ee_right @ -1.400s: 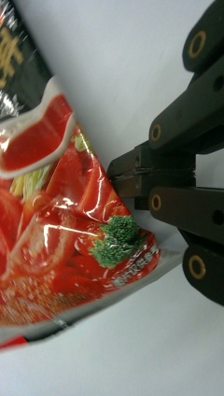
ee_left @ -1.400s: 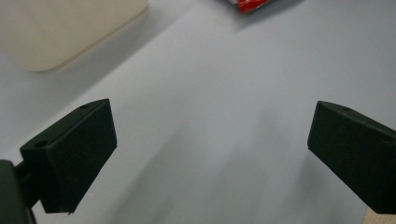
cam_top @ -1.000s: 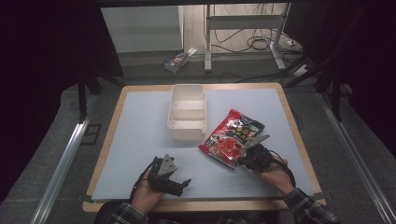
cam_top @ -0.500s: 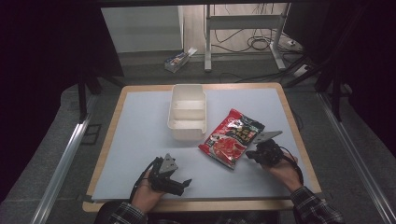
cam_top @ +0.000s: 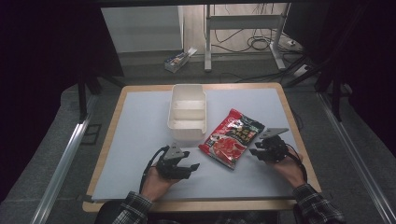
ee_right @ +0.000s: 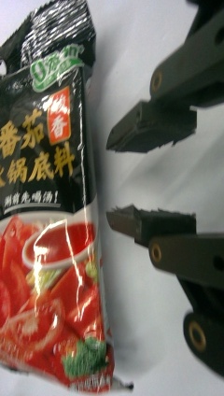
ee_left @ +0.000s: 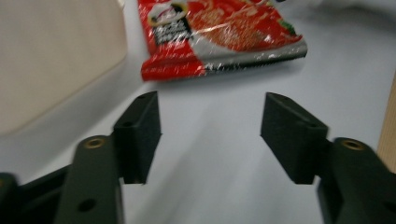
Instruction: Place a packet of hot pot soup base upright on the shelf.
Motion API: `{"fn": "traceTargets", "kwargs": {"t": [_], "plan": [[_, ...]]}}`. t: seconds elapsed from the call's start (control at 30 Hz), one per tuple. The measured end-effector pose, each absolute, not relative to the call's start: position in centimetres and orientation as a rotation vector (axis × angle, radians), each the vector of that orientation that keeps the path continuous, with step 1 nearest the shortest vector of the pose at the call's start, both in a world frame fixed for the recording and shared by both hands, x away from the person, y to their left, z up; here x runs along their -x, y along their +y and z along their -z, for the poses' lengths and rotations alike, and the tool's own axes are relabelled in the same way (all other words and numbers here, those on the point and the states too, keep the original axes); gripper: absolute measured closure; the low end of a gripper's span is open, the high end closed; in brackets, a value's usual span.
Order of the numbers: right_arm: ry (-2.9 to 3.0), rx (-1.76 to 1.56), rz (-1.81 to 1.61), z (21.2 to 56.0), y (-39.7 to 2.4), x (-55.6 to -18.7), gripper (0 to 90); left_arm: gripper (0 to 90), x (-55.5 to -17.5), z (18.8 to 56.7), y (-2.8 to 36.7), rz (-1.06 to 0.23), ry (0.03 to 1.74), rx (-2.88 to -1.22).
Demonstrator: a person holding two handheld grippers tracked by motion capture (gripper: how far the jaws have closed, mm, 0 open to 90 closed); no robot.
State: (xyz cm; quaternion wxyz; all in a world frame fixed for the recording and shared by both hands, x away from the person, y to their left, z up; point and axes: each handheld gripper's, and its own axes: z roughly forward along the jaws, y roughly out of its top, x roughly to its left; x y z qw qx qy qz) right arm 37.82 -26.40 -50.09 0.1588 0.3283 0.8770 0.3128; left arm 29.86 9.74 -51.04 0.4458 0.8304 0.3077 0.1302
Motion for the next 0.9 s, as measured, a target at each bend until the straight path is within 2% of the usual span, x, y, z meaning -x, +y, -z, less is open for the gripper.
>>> {"fn": "traceTargets", "kwargs": {"t": [0.5,0.63,0.9], "plan": [[2.508,-0.935,-0.941,50.9,-26.9,-38.7,19.2,88.3,-33.3,50.9,5.1,-0.268,0.658,-2.094],[2.499,-0.935,-0.964,51.2,-27.1,-38.9,10.3,89.8,-34.3,51.0,4.1,-0.255,0.669,-2.088],[2.492,-0.948,-0.998,51.1,-27.4,-39.0,6.8,89.8,-35.8,51.7,2.6,-0.225,0.686,-2.093]]}}
